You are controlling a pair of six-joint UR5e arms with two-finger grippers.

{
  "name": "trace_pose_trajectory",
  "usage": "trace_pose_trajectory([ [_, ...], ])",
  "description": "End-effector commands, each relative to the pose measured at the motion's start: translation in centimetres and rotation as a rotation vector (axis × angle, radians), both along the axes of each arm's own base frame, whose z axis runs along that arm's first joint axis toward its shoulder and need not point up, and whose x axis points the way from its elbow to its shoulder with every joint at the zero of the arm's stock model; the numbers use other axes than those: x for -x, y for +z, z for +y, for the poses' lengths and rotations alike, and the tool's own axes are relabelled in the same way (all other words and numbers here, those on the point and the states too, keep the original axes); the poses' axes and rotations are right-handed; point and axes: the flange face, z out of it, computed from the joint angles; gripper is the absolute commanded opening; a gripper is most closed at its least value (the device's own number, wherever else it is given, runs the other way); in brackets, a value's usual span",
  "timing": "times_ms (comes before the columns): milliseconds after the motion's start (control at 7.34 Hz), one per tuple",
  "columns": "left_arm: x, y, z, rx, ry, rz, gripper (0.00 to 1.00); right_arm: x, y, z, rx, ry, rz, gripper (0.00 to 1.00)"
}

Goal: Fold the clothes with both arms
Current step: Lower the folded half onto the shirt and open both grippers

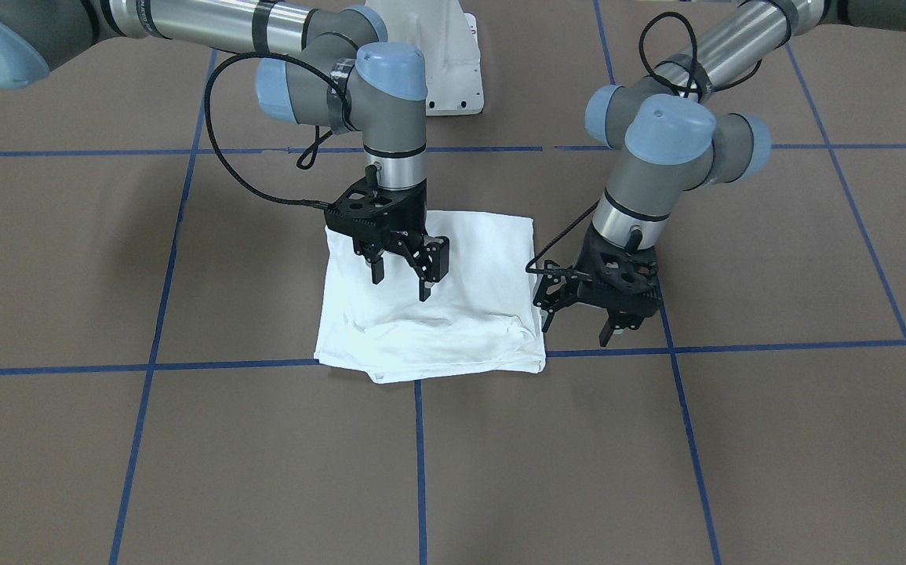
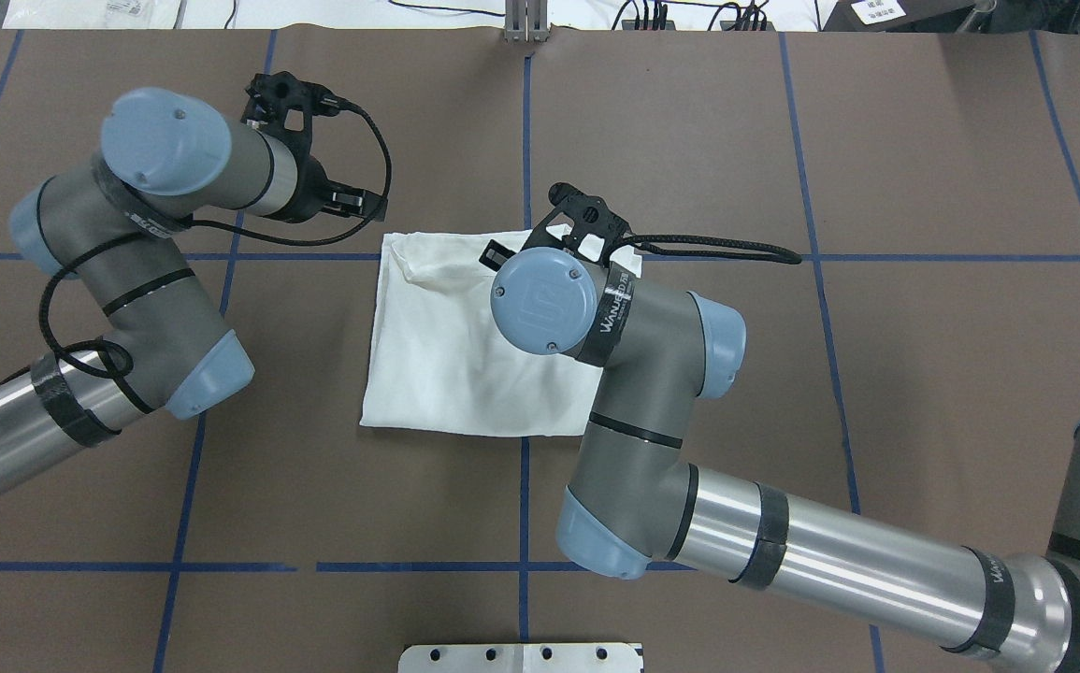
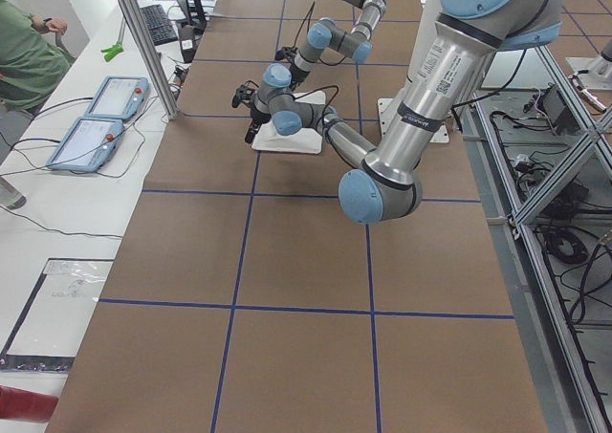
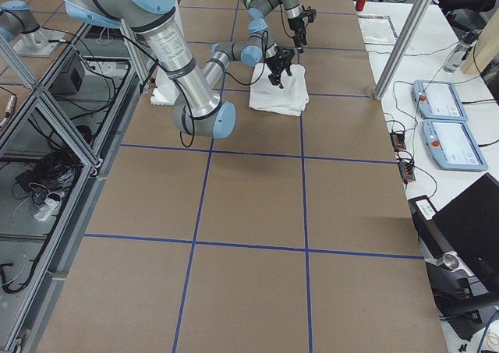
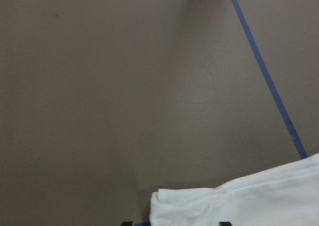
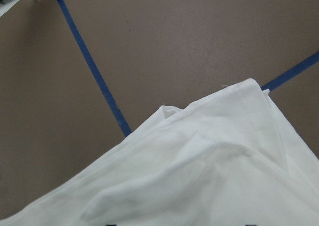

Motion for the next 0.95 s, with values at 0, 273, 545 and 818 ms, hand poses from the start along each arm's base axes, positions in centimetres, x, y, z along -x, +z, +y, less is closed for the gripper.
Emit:
trace_pose_trajectory([
  [0, 1.4, 0.9, -0.5, -0.013, 0.014, -0.006, 1.0, 2.5, 0.1, -0.4, 0.0, -0.009, 0.041, 1.0],
  [273, 1.4, 0.9, -0.5, -0.007, 0.007, -0.001, 1.0, 0.1, 0.9, -6.1, 0.01, 0.049, 0.081, 0.96],
  [545, 1.5, 0.9, -0.4, 0.003, 0.0, 0.005, 1.0, 0.2, 3.3, -8.5, 0.032, 0.062, 0.142, 0.95],
  [818, 1.5, 0.9, -0.4, 0.004, -0.001, 0.006, 1.0, 0.7, 3.2, -8.1, 0.05, 0.057, 0.165, 0.87],
])
